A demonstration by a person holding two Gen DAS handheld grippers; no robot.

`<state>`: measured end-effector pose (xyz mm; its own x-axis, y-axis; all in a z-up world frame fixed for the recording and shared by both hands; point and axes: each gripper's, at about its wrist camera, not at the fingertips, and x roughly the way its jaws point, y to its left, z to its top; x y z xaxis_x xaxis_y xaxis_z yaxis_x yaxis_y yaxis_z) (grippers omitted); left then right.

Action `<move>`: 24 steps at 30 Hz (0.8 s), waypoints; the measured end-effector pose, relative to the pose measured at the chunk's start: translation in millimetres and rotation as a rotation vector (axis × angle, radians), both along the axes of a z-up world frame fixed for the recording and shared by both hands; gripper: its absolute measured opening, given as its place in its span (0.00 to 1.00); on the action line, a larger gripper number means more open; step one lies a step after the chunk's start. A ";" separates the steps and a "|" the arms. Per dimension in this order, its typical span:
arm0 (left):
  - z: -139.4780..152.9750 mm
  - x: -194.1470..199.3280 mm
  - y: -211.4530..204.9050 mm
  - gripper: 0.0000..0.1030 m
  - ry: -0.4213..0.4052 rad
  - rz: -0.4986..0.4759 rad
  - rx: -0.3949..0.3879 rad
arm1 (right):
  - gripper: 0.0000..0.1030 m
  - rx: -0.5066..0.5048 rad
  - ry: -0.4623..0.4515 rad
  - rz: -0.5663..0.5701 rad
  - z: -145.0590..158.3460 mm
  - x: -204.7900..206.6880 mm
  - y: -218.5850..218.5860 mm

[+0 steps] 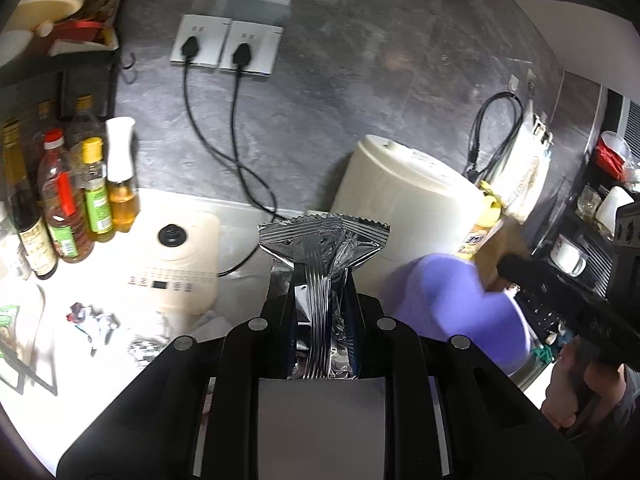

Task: Collect trash
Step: 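Carry both items to the lavender bucket and open both tools to drop them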

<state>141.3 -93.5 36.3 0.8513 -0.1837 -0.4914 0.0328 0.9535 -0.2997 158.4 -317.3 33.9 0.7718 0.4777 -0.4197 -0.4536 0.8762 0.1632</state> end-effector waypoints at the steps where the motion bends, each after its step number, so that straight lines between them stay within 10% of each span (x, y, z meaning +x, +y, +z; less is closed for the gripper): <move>1: 0.6 2.8 -4.9 0.19 -0.004 0.001 -0.001 | 0.82 -0.008 -0.021 -0.021 0.8 -2.2 -8.6; 24: 7.4 44.2 -151.6 0.27 -0.040 -0.208 -0.028 | 0.92 0.009 -0.024 -0.230 -7.1 -26.4 -163.0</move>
